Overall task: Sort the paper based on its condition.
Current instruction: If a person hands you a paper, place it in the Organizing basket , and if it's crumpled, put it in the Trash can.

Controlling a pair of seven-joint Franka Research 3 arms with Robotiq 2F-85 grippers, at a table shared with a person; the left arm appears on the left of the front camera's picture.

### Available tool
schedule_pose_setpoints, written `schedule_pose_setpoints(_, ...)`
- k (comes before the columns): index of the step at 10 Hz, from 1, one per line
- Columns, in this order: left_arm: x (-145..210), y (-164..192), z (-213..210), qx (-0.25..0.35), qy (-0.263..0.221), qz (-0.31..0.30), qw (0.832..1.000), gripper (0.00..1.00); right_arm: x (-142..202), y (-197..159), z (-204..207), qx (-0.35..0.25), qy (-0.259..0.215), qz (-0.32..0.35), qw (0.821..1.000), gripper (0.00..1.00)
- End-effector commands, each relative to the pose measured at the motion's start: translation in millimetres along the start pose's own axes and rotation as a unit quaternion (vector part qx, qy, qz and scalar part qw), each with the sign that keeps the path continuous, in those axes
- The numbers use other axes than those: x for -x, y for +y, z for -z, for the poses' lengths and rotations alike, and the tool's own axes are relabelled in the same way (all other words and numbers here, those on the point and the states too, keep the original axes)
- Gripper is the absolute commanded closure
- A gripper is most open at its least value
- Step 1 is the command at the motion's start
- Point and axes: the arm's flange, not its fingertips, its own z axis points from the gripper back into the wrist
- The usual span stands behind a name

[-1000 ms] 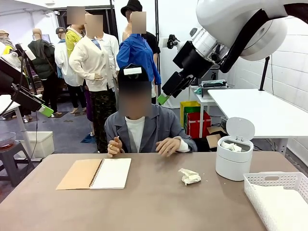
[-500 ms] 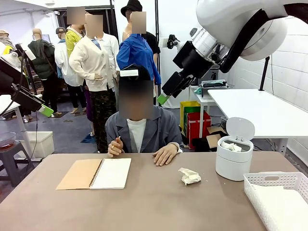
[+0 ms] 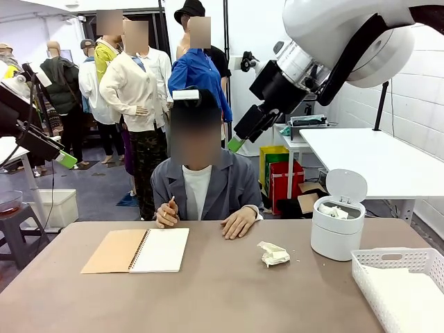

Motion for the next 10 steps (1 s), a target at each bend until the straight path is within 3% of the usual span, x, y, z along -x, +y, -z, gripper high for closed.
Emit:
schedule_pose_setpoints(1, 0, 2, 0, -0.001, -0.003, -0.001, 1.000, 0.00, 9, -7, 13, -0.012, 0.079, -0.008, 0.997, 0.00)
schedule_pose_setpoints(4, 0, 2, 0, -0.001, -0.003, -0.001, 1.000, 0.00, 29, -14, 46, -0.022, 0.186, -0.022, 0.982, 0.00)
schedule_pose_setpoints(6, 0, 2, 0, -0.001, -0.003, -0.001, 1.000, 0.00, 52, -12, 79, 0.007, 0.241, -0.033, 0.970, 0.00)
schedule_pose_setpoints(10, 0, 2, 0, -0.001, -0.003, -0.001, 1.000, 0.00, 97, -28, 142, 0.044, 0.262, -0.076, 0.961, 0.00)
